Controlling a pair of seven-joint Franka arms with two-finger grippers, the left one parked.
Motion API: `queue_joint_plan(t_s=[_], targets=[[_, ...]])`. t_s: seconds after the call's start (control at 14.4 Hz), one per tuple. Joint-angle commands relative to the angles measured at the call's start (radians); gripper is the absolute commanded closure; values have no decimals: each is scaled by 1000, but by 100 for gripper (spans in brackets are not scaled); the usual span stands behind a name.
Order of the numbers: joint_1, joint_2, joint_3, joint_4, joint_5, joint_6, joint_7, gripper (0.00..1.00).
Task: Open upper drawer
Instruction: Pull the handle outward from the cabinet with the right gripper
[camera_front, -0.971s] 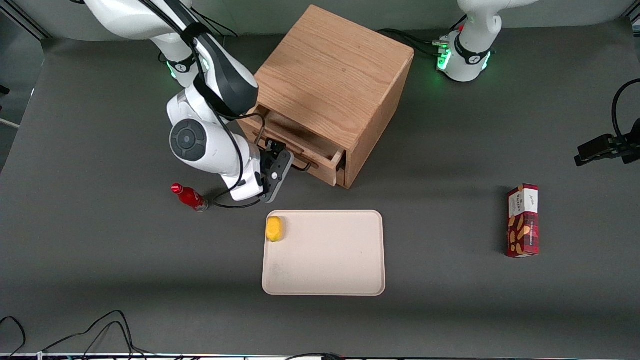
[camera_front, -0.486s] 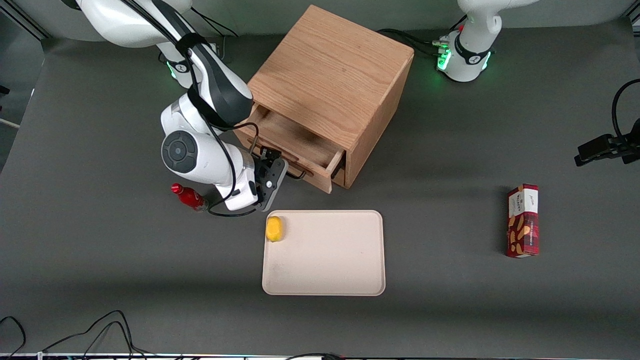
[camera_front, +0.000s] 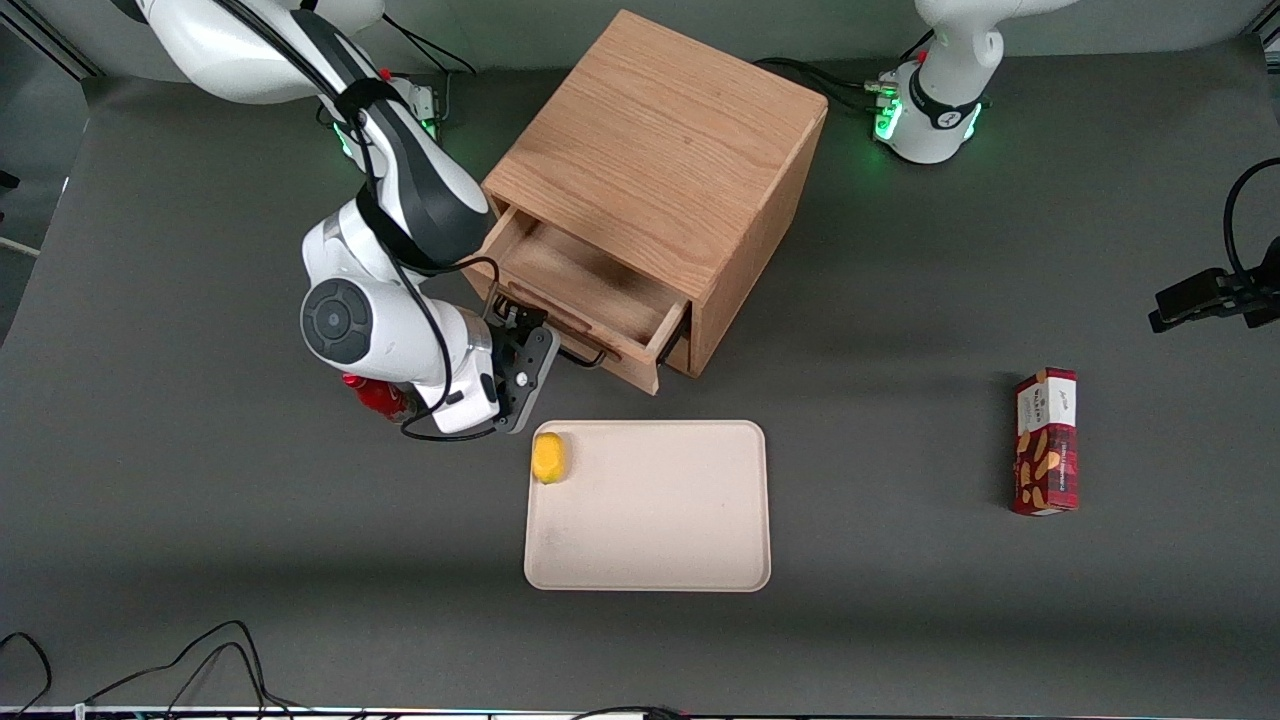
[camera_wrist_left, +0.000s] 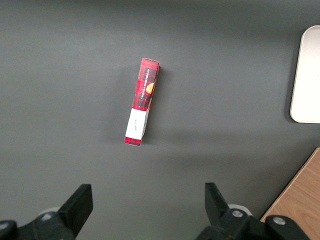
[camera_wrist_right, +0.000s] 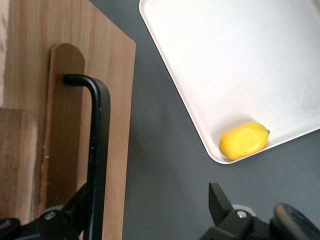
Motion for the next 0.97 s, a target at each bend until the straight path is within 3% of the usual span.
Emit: queue_joint_plan(t_s=[0.0, 0.9], targets=[[-11, 67, 4, 107, -12, -64, -23, 0], [-29, 183, -7, 257, -34, -104, -20, 0]])
